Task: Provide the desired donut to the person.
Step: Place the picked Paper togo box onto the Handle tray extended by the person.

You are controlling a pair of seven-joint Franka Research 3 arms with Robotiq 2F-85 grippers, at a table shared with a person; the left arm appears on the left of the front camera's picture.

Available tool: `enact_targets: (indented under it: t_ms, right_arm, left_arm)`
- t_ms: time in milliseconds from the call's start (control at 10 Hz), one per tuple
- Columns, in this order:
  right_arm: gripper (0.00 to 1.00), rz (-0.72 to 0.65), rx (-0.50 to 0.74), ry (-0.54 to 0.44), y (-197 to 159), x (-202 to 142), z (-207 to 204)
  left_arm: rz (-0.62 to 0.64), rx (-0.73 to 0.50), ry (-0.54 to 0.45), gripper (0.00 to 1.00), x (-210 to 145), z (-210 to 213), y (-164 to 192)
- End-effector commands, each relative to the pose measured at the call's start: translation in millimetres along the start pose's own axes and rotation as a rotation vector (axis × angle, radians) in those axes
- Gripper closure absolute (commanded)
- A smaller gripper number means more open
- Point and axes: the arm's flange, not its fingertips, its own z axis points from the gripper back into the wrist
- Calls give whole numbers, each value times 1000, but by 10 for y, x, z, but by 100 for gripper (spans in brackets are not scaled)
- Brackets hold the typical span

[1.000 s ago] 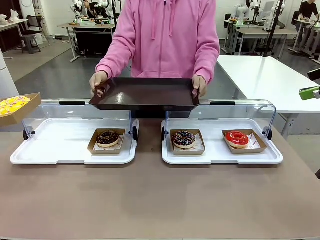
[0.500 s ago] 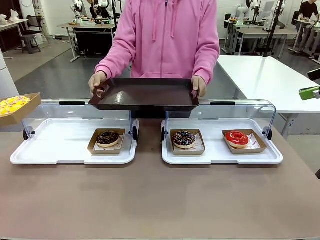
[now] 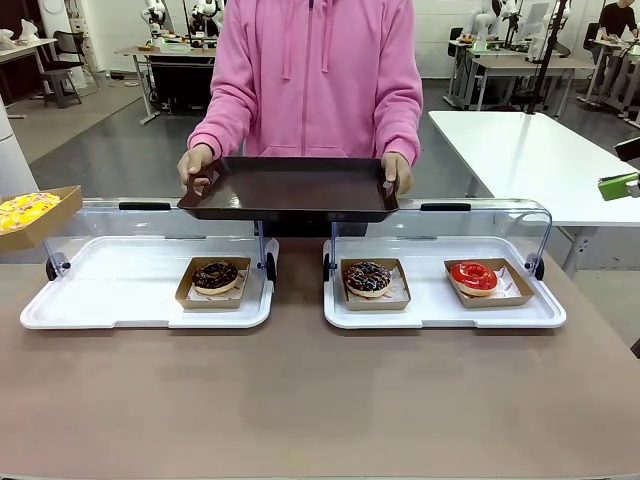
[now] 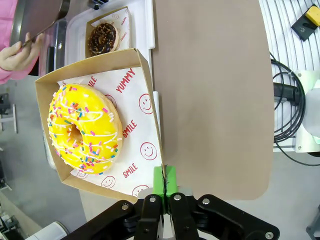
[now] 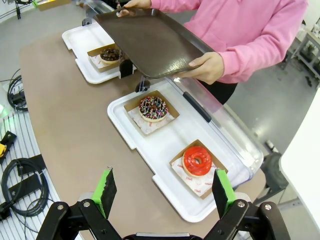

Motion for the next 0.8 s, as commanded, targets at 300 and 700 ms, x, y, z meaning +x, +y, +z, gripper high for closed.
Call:
enact_targets:
  t_ms: [300,700]
  right_arm:
    - [0,5,7,6,5,-9,-6]
    - [0,5,7,6,5,-9,-6]
  left_arm:
    - [35,-84,185,99,1253,313,1340]
    - [26,-145,257,99,2328,-489,2250]
